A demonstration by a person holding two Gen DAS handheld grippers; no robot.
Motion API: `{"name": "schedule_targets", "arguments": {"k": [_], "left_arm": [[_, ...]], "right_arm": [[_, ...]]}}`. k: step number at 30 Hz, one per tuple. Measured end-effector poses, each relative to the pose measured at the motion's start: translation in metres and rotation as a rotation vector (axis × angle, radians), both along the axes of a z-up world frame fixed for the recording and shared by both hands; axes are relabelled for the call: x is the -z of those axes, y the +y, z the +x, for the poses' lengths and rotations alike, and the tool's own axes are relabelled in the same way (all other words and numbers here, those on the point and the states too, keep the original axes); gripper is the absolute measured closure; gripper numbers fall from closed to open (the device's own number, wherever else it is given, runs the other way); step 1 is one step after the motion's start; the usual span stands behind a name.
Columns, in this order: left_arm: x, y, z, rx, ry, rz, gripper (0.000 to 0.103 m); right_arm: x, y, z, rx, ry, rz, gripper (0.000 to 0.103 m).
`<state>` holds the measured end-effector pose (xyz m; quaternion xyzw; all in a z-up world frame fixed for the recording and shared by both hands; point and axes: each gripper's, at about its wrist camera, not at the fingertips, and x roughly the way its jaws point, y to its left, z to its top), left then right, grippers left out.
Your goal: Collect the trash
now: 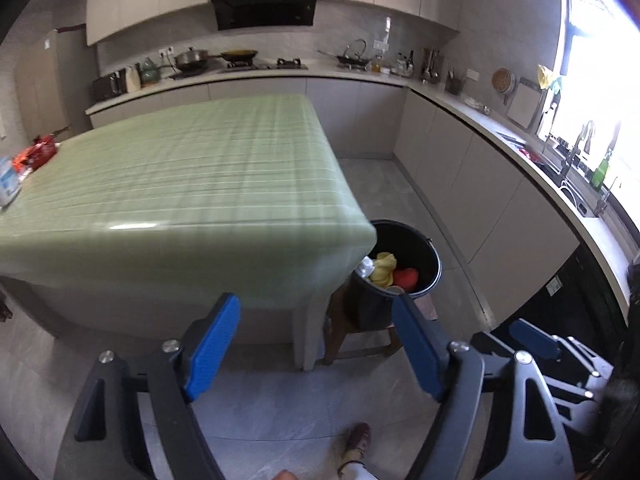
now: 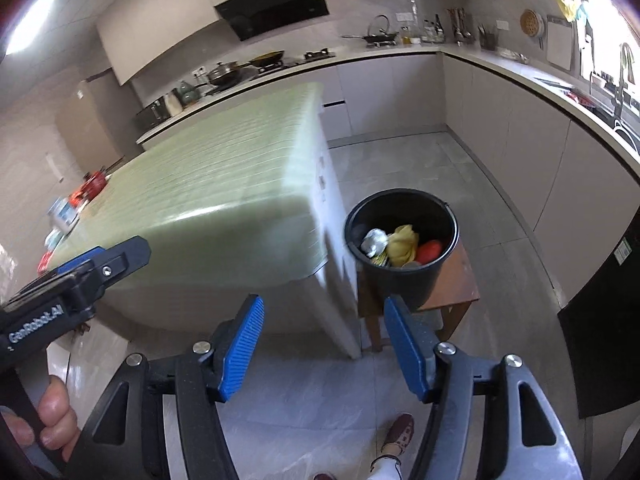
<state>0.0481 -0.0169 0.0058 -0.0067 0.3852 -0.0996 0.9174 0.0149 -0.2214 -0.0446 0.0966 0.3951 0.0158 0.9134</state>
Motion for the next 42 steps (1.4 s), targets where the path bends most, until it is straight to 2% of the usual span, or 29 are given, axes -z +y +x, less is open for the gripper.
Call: {"name": "schedule_targets", "arguments": {"k": [3,7,9,12,20,27,42], "left_arm": [[-0.012,0.011,-0.021,-0.025,-0.041,0.006,0.023],[-0.028,0.015,-0.043,-0.072,-0.103,0.019,0.019],[-0.035,0.013,-0.052,-0.101,-0.131,0.017,0.011],[-0.038,0.005,-0.061,-0.14,-0.166,0.015,0.01],[-0.033,-0.035,-0.072,-0.15,-0.147,0.018,0.01],[-0.03,-0.049,-0.085,-0.169,-0.144,0.029,0.01],[-0.031,-0.045,-0.093,-0.187,-0.142,0.05,0.01]], "right_arm": [[-0.023,0.015,-0.03,-0.019,-0.045,-0.025,0.037],[-0.057,0.026,-0.062,-0.034,-0.141,-0.086,0.021],[-0.07,0.029,-0.074,-0.035,-0.182,-0.115,0.02],[-0.08,0.022,-0.083,-0.026,-0.218,-0.109,0.02],[-0.087,-0.025,-0.095,-0.006,-0.213,-0.095,0.02],[-0.086,-0.052,-0.099,0.01,-0.203,-0.073,0.02],[-0.084,-0.05,-0.1,0.001,-0.203,-0.062,0.02]]}}
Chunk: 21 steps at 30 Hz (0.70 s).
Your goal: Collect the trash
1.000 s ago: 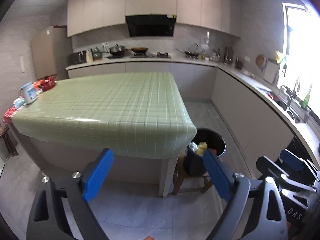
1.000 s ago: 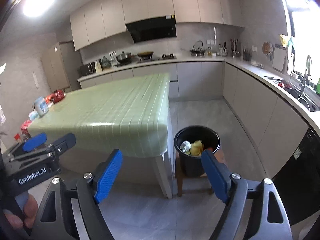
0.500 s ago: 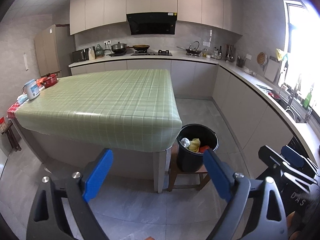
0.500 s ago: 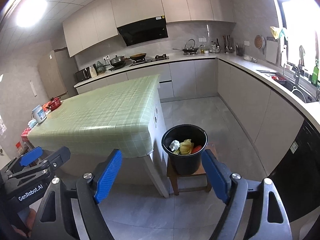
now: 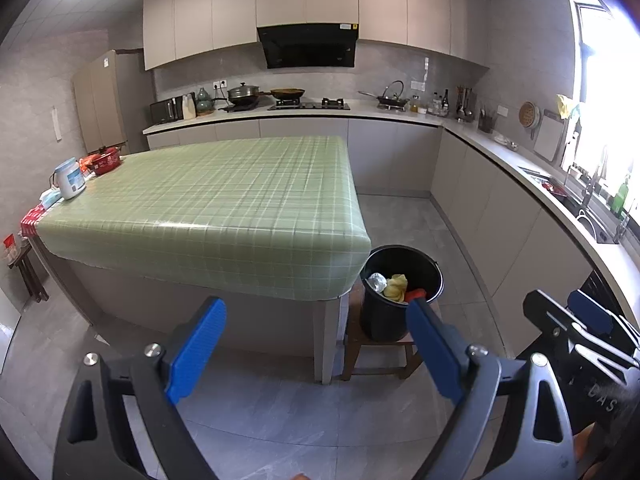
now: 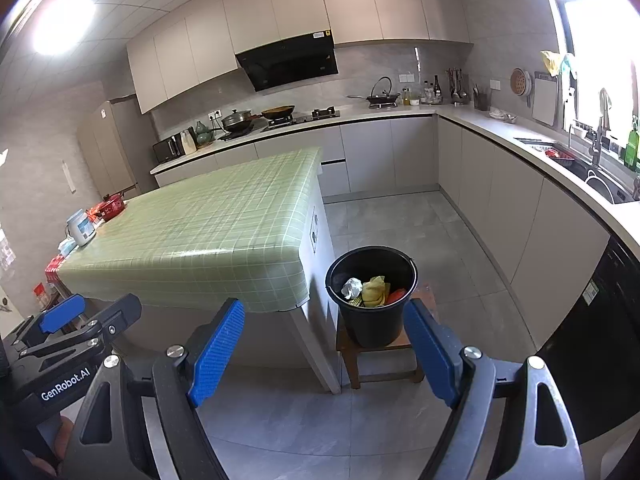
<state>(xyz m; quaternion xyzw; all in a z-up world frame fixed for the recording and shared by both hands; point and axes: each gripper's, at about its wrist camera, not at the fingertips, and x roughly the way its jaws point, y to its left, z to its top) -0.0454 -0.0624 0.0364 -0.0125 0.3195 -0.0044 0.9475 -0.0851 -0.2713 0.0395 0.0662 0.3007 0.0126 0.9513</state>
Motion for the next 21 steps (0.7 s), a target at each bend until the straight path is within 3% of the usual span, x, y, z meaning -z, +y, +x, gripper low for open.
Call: {"name": "schedule_targets", "arguments": {"k": [21], "left_arm": [[-0.0015,0.0055,0.0,0.015,0.009,0.0,0.01]], "right_arm": [[0.0022,0.0084,0.0015,0.005,0.008,-0.008,0.02]]}}
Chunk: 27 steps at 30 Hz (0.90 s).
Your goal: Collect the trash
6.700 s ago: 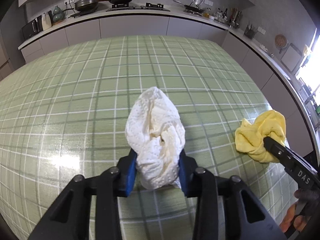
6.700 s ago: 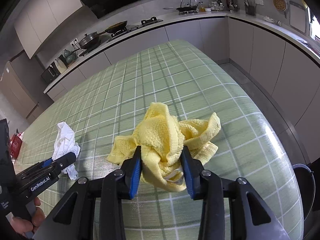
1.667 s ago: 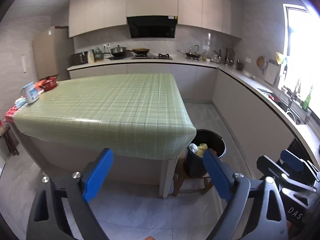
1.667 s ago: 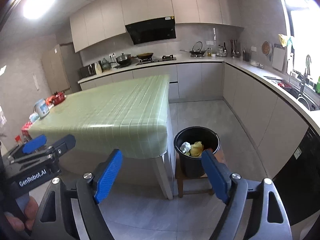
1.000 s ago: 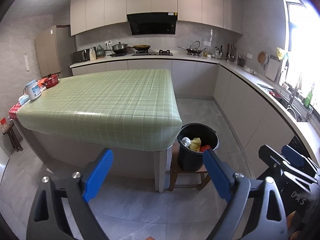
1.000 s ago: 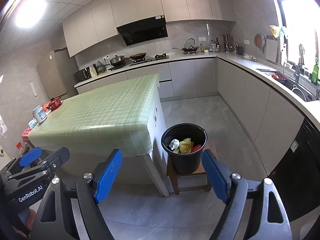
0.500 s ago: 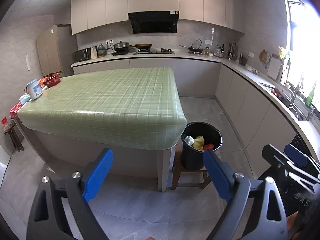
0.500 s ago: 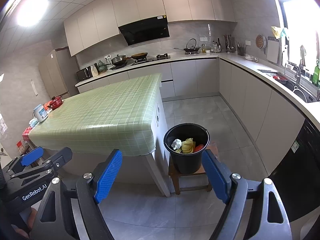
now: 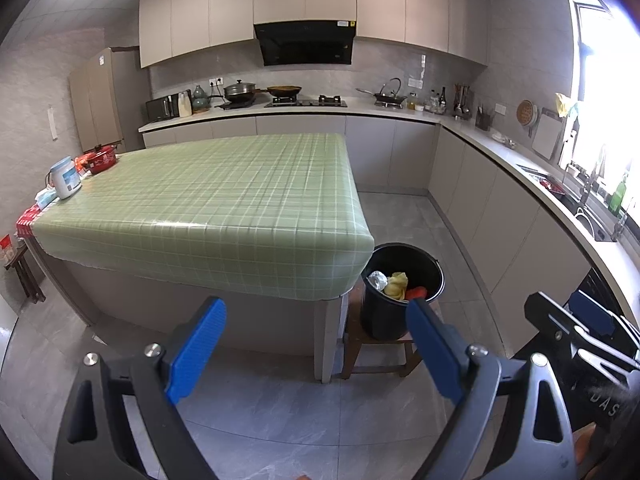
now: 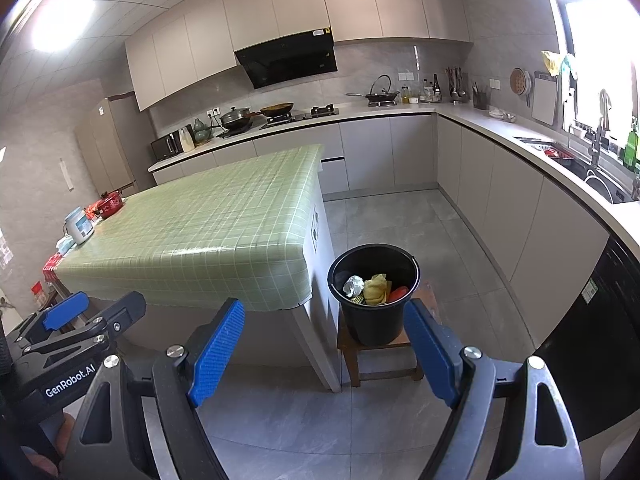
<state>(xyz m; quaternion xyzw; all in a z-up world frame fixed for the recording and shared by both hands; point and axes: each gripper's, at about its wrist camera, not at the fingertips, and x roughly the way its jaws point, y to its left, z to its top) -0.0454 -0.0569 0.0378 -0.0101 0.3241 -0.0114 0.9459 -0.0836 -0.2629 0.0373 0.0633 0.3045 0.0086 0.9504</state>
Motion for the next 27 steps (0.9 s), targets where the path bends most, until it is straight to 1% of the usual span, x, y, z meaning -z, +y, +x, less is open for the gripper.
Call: {"name": "schedule_targets", "arguments": {"k": [17,23,27], "left_arm": [[-0.004,0.001,0.005,0.018,0.008,0.0,0.01],[-0.002,0.004,0.009,0.029,0.024,-0.014,0.01],[0.001,0.004,0.014,0.059,0.037,-0.038,0.01]], "right_arm": [[0.0,0.002,0.002,-0.001,0.003,-0.002,0.02],[0.001,0.003,0.004,0.005,0.006,-0.001,0.02],[0.001,0.004,0.005,0.016,0.008,0.002,0.02]]}}
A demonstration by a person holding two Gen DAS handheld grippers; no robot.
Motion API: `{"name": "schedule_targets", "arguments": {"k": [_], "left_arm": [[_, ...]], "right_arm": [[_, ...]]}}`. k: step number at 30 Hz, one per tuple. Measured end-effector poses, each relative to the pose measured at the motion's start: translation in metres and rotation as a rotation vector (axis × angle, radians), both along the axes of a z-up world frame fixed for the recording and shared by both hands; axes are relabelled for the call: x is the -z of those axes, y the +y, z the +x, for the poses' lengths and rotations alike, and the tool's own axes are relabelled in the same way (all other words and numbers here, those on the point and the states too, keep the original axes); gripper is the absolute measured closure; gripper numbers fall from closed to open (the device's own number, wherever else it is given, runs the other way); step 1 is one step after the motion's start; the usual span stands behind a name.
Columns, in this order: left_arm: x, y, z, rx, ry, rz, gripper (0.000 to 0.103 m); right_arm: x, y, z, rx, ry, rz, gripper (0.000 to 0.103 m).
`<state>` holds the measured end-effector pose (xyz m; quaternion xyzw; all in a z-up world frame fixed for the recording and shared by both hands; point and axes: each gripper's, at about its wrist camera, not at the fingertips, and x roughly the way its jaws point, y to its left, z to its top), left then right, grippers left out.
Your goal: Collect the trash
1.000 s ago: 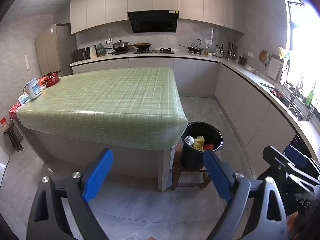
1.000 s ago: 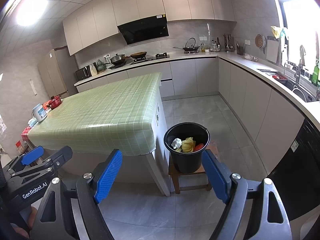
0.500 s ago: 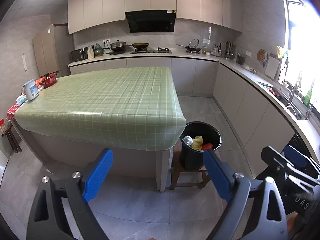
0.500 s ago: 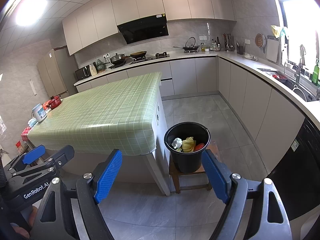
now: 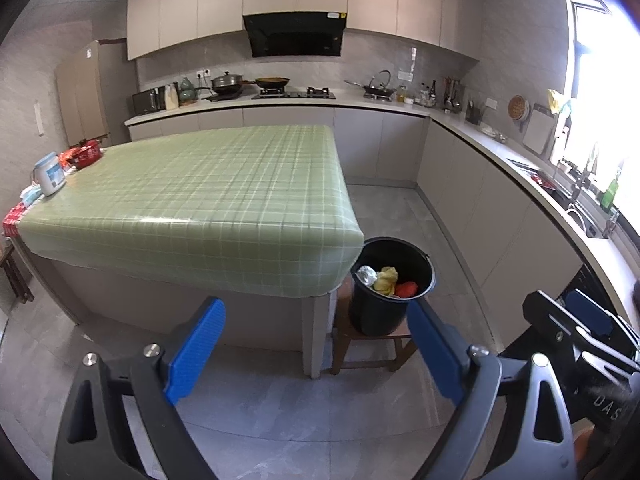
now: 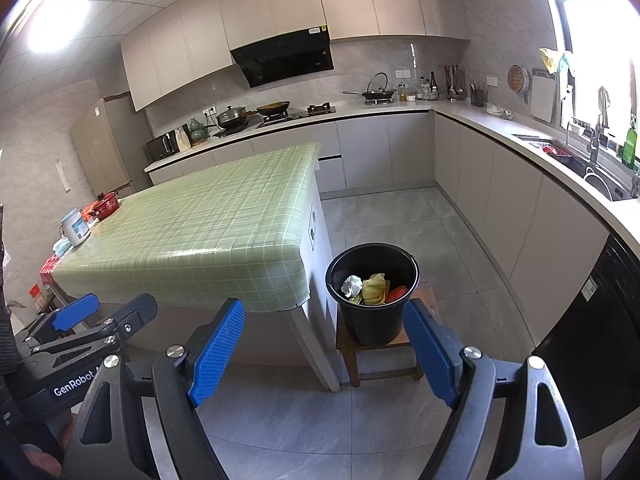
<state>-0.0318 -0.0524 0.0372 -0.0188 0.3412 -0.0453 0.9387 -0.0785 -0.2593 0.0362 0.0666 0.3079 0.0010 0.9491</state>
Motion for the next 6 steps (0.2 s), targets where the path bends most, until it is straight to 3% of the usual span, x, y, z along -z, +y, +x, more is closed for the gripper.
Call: {"name": "schedule_targets", "arguments": {"k": [6], "left_arm": [[-0.0027,-0.0016,-0.0018,0.033,-0.05,-0.016,0.009]], "right_arm": [[-0.0001,-0.0021,0.0008,0.023,-0.001,0.002,0.02]]}}
